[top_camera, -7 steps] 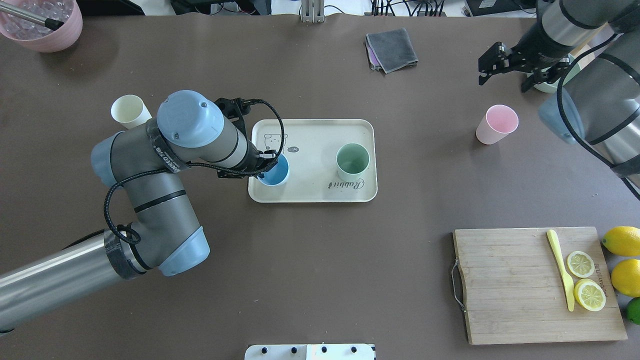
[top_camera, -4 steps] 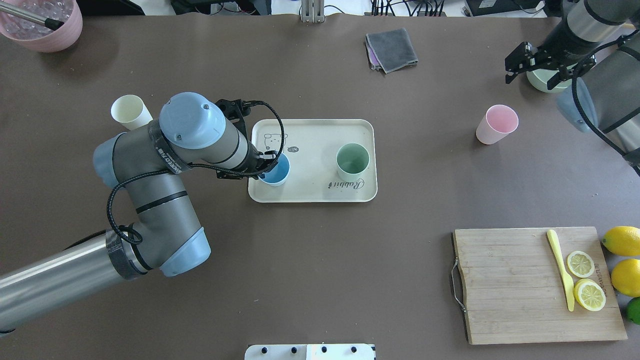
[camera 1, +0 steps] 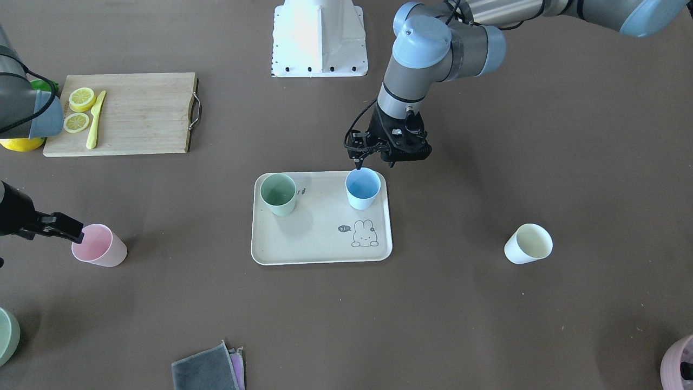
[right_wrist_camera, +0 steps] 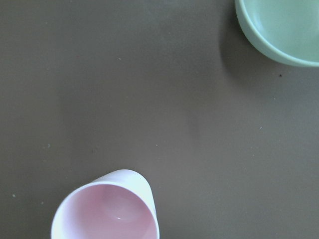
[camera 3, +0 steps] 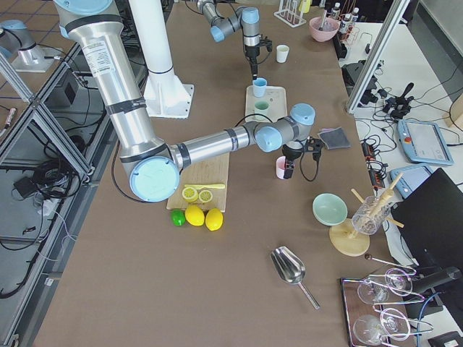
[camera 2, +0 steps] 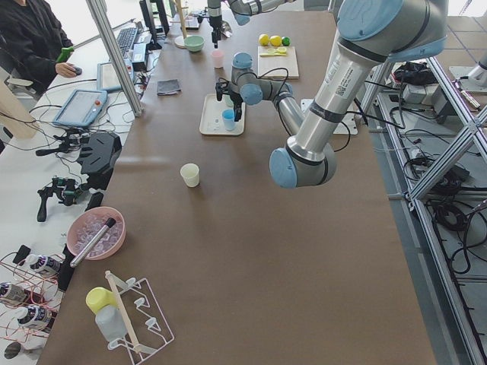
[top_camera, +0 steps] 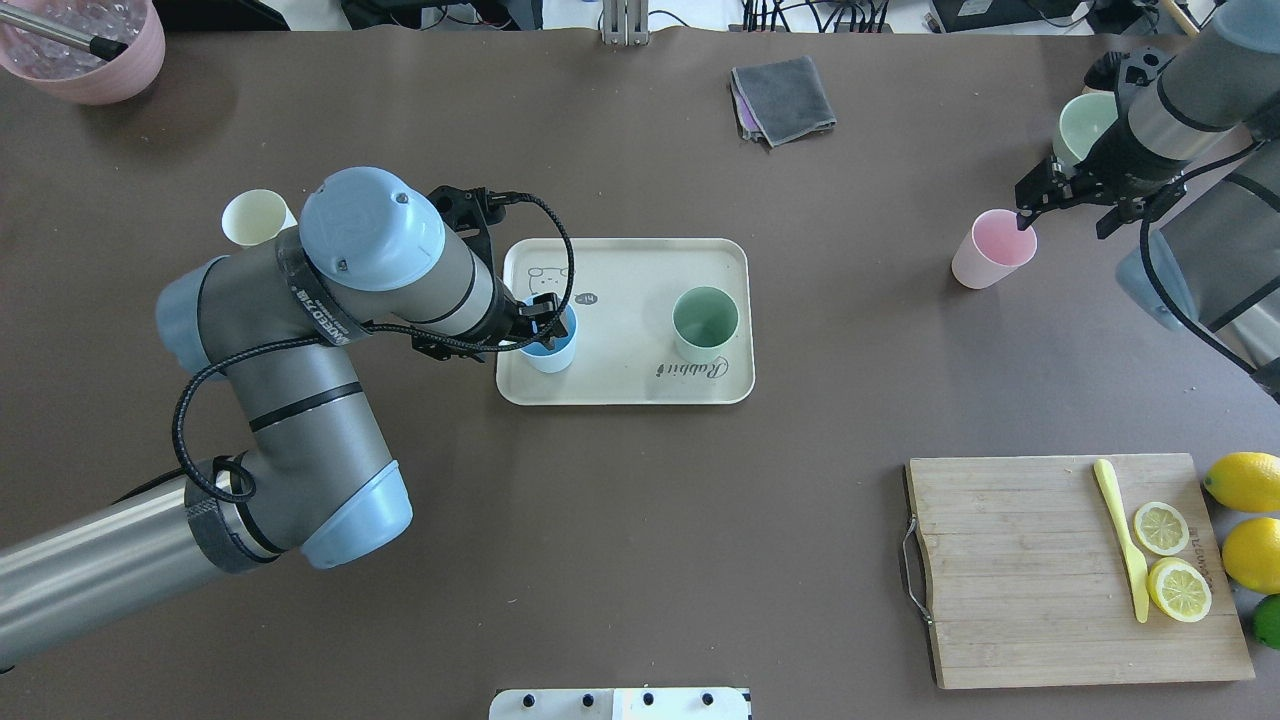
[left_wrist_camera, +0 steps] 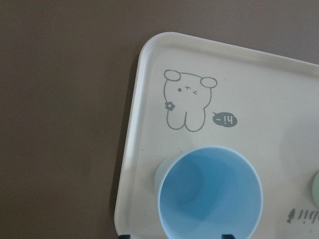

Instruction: Place all cups on tray

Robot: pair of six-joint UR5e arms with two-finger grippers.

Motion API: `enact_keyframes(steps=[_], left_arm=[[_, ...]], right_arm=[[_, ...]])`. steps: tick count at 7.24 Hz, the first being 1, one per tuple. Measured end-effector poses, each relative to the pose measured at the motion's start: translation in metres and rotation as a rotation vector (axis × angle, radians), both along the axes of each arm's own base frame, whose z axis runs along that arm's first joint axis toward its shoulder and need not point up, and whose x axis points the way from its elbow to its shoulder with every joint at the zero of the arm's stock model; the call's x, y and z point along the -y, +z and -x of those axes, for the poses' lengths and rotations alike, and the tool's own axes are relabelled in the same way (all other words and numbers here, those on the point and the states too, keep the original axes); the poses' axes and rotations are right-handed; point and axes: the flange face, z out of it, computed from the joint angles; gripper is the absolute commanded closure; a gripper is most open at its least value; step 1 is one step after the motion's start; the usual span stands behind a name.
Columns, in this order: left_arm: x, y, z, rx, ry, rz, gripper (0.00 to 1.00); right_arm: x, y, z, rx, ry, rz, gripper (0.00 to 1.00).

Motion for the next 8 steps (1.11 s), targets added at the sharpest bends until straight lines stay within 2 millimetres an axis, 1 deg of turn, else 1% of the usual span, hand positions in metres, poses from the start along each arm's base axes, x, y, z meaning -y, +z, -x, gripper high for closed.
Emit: enact_keyframes(steps=[1, 2, 3, 4, 5, 6, 7, 8], left_arm=[[0.003, -0.005, 0.013, 0.009, 0.004, -0.018, 0.02], [0.011, -0.007, 0.028, 0.022, 0.006, -0.039, 0.02], [0.025, -0.007, 0.051, 0.042, 0.022, -0.065, 0.02], [0.043, -0.001, 0.083, 0.061, 0.051, -0.098, 0.02], [0.064, 0.015, 0.118, 0.090, 0.086, -0.145, 0.02], [0.082, 0.042, 0.152, 0.134, 0.124, -0.198, 0.02], [0.095, 0.073, 0.184, 0.181, 0.160, -0.240, 0.02], [0.104, 0.102, 0.215, 0.214, 0.189, -0.264, 0.02]], right_arm=[[-0.004, 0.008, 0.006, -0.001, -0.003, 0.001, 0.00], [-0.005, 0.011, 0.011, -0.004, -0.006, 0.004, 0.01], [-0.003, 0.012, 0.015, -0.005, -0.008, 0.006, 0.02], [0.000, 0.010, 0.019, -0.006, -0.008, 0.006, 0.04], [0.004, 0.009, 0.021, -0.006, -0.007, 0.007, 0.10], [0.007, 0.009, 0.023, -0.008, -0.007, 0.009, 0.42], [0.008, 0.009, 0.023, -0.009, -0.007, 0.010, 0.91], [0.008, 0.008, 0.024, -0.007, -0.009, 0.007, 1.00]])
